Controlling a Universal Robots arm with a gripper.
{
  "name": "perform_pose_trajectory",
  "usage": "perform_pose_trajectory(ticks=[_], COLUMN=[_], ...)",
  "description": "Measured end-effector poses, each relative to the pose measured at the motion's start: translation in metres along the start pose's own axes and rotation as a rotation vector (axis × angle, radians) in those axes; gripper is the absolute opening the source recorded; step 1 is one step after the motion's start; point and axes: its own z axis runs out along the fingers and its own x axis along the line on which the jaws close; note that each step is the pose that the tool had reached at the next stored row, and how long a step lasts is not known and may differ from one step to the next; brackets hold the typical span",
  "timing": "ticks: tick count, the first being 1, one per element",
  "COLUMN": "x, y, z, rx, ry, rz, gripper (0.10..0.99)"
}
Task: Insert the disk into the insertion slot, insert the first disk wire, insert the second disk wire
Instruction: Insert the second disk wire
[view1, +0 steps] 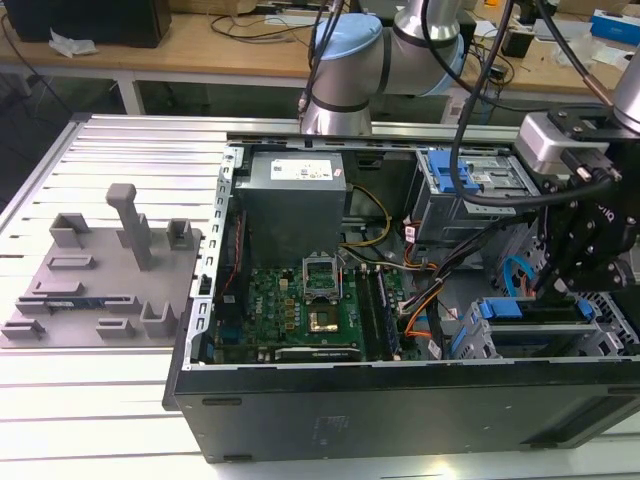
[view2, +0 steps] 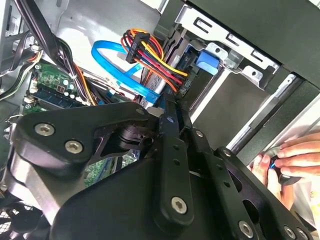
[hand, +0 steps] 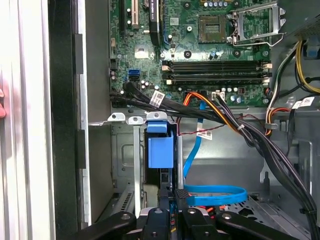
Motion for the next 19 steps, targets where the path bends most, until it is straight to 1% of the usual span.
perform_pose_trajectory(ticks=[14,19], x=[0.0007,0.0011], y=[0.0000,0.0001], z=[0.0051,0.0086], rx=[0.000,0.000], ry=[0.0000,0.0006], rz=[0.000,0.000], gripper=[0.161,0.161])
